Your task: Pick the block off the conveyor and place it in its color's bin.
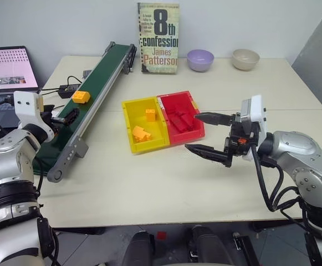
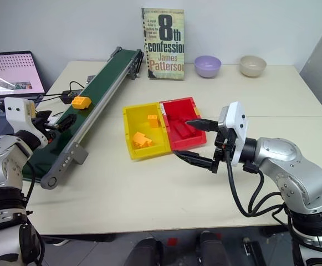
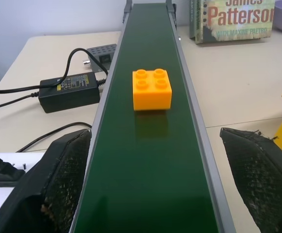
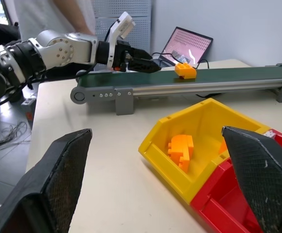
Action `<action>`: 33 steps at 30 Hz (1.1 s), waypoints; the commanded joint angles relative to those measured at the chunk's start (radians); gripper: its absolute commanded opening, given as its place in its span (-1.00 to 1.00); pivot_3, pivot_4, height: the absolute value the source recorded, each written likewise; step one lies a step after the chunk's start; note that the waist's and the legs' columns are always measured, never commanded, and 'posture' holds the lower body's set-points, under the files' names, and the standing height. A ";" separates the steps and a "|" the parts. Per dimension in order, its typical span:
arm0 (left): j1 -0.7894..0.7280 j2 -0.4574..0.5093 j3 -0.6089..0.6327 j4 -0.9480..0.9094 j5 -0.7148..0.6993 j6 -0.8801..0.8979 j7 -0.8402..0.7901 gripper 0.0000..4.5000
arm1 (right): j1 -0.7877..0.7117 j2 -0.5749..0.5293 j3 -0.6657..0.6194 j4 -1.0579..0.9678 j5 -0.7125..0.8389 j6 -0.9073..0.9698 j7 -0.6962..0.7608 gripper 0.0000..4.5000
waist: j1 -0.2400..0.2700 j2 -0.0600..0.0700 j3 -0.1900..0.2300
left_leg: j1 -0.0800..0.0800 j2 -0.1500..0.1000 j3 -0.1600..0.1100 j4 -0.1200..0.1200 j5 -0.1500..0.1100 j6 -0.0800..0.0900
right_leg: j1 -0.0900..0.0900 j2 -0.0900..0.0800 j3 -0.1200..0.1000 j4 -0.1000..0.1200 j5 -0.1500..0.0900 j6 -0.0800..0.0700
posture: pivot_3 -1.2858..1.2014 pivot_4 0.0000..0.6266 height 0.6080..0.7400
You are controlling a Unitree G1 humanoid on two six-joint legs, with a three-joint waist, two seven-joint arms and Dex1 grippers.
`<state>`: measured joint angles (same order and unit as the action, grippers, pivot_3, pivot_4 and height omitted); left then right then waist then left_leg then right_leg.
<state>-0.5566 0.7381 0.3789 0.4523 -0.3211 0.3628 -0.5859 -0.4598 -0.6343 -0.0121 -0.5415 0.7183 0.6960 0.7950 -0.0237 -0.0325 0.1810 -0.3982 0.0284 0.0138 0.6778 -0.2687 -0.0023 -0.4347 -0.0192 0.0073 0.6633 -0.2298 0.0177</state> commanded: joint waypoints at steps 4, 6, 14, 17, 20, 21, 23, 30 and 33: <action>-0.039 0.013 -0.008 0.012 0.008 -0.030 -0.007 0.97 | -0.041 -0.009 -0.007 -0.029 0.001 -0.012 -0.002 1.00 | 0.000 0.000 0.000 | 0.000 0.000 0.000 0.000 0.000 0.000 | 0.000 0.000 0.000 0.000 0.000 0.000 | 0.03 -0.52 1.00; -0.041 0.012 -0.010 0.018 0.010 -0.032 -0.009 0.97 | -0.047 -0.009 -0.007 -0.032 0.005 -0.006 -0.007 1.00 | 0.000 0.000 0.000 | 0.000 0.000 0.000 0.000 0.000 0.000 | 0.000 0.000 0.000 0.000 0.000 0.000 | 0.03 -0.52 1.00; -0.016 0.019 -0.021 0.018 0.029 -0.022 0.013 0.45 | -0.076 0.000 -0.018 -0.019 0.024 0.024 -0.043 1.00 | 0.000 0.000 0.000 | 0.000 0.000 0.000 0.000 0.000 0.000 | 0.000 -0.001 0.000 0.000 0.000 0.000 | 0.03 -0.52 1.00; -0.006 0.022 -0.012 0.009 0.026 -0.010 0.021 0.19 | -0.076 0.005 -0.019 -0.007 0.024 0.025 -0.044 1.00 | 0.000 0.000 0.000 | 0.000 0.000 0.000 0.000 0.000 0.000 | 0.000 -0.001 0.000 0.000 0.000 0.000 | 0.03 -0.52 1.00; 0.007 0.023 -0.004 -0.009 0.022 0.003 0.022 -0.06 | -0.056 -0.001 -0.021 0.014 0.007 0.007 -0.029 1.00 | 0.000 0.000 0.000 | 0.000 0.000 0.000 0.000 0.000 0.000 | 0.000 -0.001 0.000 0.000 0.000 0.000 | 0.03 -0.52 1.00; 0.011 0.023 -0.002 -0.016 0.021 0.007 0.023 -0.17 | -0.052 -0.003 -0.022 0.016 0.003 0.003 -0.026 1.00 | 0.000 0.000 0.000 | 0.000 0.000 0.000 0.000 0.000 0.000 | 0.000 -0.001 0.000 0.000 0.000 0.000 | 0.03 -0.52 1.00; 0.019 0.025 0.004 -0.031 0.017 0.022 0.028 -0.33 | -0.050 -0.005 -0.026 0.018 0.004 0.002 -0.025 1.00 | 0.000 0.000 0.000 | 0.000 0.000 0.000 0.000 0.000 0.000 | 0.000 -0.001 0.000 0.000 0.000 0.000 | 0.03 -0.52 1.00; 0.021 0.026 0.008 -0.066 0.008 0.054 0.037 -0.32 | -0.051 -0.011 -0.031 0.009 0.008 0.010 -0.039 1.00 | 0.000 0.000 0.000 | 0.000 0.000 0.000 0.000 0.000 0.000 | 0.000 -0.001 0.000 0.001 0.000 0.000 | 0.03 -0.52 1.00; -0.041 0.020 -0.040 -0.100 -0.003 0.105 0.006 -0.32 | -0.053 -0.016 -0.036 0.001 0.005 0.017 -0.055 1.00 | 0.000 0.000 0.000 | 0.000 0.000 0.000 0.000 0.000 0.000 | 0.000 -0.001 0.000 0.000 0.000 0.000 | 0.03 -0.52 1.00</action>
<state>-0.5381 0.7386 0.3556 0.4208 -0.3050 0.4425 -0.5606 -0.5038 -0.6370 -0.0162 -0.5057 0.7241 0.7217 0.7537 -0.0233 -0.0328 0.1809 -0.3985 0.0287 0.0133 0.6779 -0.2687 -0.0023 -0.4350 -0.0203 0.0067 0.6638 -0.2297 0.0177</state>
